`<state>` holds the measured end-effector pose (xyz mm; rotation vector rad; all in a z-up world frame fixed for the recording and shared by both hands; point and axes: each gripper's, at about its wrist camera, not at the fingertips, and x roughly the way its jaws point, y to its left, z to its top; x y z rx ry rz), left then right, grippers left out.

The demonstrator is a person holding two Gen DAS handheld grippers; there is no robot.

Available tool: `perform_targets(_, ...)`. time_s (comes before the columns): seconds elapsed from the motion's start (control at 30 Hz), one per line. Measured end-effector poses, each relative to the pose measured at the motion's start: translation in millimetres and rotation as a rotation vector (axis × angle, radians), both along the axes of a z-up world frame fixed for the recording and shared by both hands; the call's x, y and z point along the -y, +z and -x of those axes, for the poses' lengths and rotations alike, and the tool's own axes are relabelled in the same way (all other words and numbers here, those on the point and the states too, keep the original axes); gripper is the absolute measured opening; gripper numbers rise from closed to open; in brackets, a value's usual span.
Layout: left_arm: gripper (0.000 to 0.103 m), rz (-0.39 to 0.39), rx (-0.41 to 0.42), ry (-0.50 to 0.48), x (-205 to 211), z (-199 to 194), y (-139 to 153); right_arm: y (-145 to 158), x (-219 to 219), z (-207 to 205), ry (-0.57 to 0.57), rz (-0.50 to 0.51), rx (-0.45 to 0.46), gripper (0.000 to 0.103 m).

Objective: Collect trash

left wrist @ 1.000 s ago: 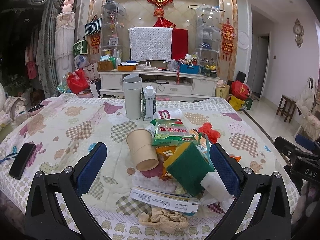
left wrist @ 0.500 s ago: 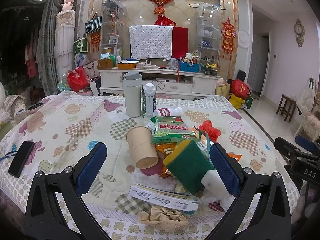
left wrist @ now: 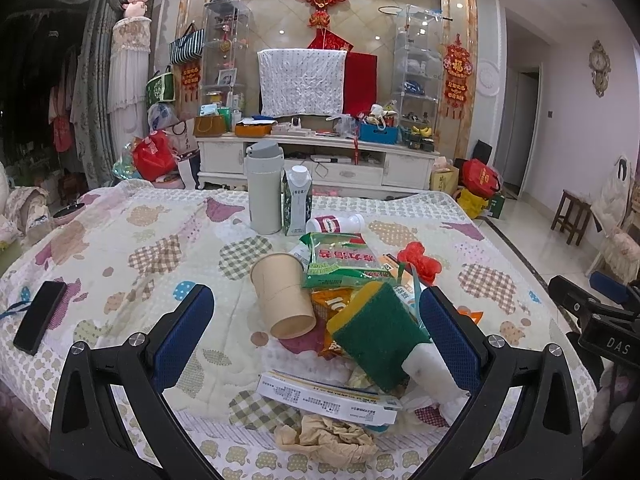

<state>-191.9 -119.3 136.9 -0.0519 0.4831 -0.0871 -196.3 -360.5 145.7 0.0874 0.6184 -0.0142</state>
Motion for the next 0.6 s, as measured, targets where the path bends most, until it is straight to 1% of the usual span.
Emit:
perform_targets(0.03, 0.102, 0.002, -0.004, 0.000, -0.1, -0.4, -0.4, 0.0, -0.6, -0.6, 0.004, -0.002, -0.002, 0.102)
perform_targets(0.13, 0.102, 0.006, -0.011, 0.000, 0.2, -3.1, -0.1, -1.2, -3.9, 0.7, 0.008, 0.007, 0.033, 0.102)
perform_targets(0.43, 0.102, 0.000, -0.019, -0.007, 3.2, -2.9, -1.8, -5.2, -4.1, 1.3, 0.011, -0.020, 0.048, 0.102)
perform_targets(0.5, 0.102, 0.001, -0.020, -0.008, 3.2, -2.6, -2.5, -5.6, -4.5, 1.0, 0.012, 0.008, 0.041, 0.102)
perform_targets(0.6, 0.102, -0.003, -0.017, -0.011, 3.8, -1.9, -2.5, -5.6, -4.1, 0.8, 0.012, 0.020, 0.039, 0.102)
